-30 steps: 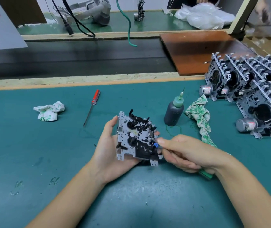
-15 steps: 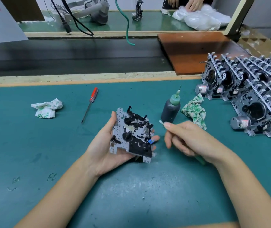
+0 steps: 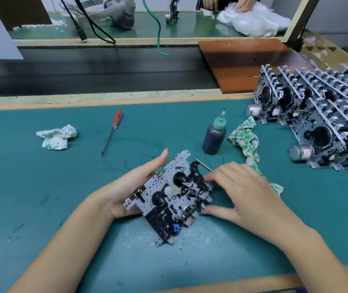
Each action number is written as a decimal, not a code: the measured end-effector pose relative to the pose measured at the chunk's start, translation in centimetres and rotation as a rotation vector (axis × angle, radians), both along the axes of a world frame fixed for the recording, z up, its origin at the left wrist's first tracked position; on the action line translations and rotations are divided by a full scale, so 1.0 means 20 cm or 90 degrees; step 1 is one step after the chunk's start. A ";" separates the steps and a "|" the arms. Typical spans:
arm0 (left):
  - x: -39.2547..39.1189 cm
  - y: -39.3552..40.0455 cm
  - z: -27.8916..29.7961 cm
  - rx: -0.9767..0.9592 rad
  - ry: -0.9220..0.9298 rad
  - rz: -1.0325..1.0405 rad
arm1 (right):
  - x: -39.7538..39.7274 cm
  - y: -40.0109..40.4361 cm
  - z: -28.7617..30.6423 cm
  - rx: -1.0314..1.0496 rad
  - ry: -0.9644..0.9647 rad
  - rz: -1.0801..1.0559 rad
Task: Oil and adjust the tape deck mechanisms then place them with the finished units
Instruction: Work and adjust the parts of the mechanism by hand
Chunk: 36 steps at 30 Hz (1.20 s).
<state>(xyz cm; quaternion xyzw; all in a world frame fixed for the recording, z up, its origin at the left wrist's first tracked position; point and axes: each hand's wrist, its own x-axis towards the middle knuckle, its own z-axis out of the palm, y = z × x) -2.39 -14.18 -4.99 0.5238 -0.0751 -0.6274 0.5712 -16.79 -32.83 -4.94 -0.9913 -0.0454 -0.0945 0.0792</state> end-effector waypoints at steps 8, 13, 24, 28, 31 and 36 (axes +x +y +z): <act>-0.05 0.11 0.09 0.362 -0.779 0.079 | -0.08 0.02 -0.08 -0.015 -0.107 -0.045; -0.32 0.17 0.08 0.558 -1.136 -0.092 | -0.07 0.04 -0.10 -0.017 -0.126 -0.052; -0.35 0.13 -0.07 0.328 -1.211 0.146 | -0.06 0.04 -0.13 -0.015 -0.160 -0.025; -0.33 0.14 -0.09 0.298 -1.199 0.165 | -0.06 0.04 -0.13 0.006 -0.162 -0.002; -0.30 0.16 -0.08 0.210 -1.217 0.110 | -0.06 0.04 -0.14 -0.019 -0.194 -0.038; -0.30 0.16 -0.09 0.149 -1.193 0.074 | -0.06 0.03 -0.14 -0.044 -0.179 -0.050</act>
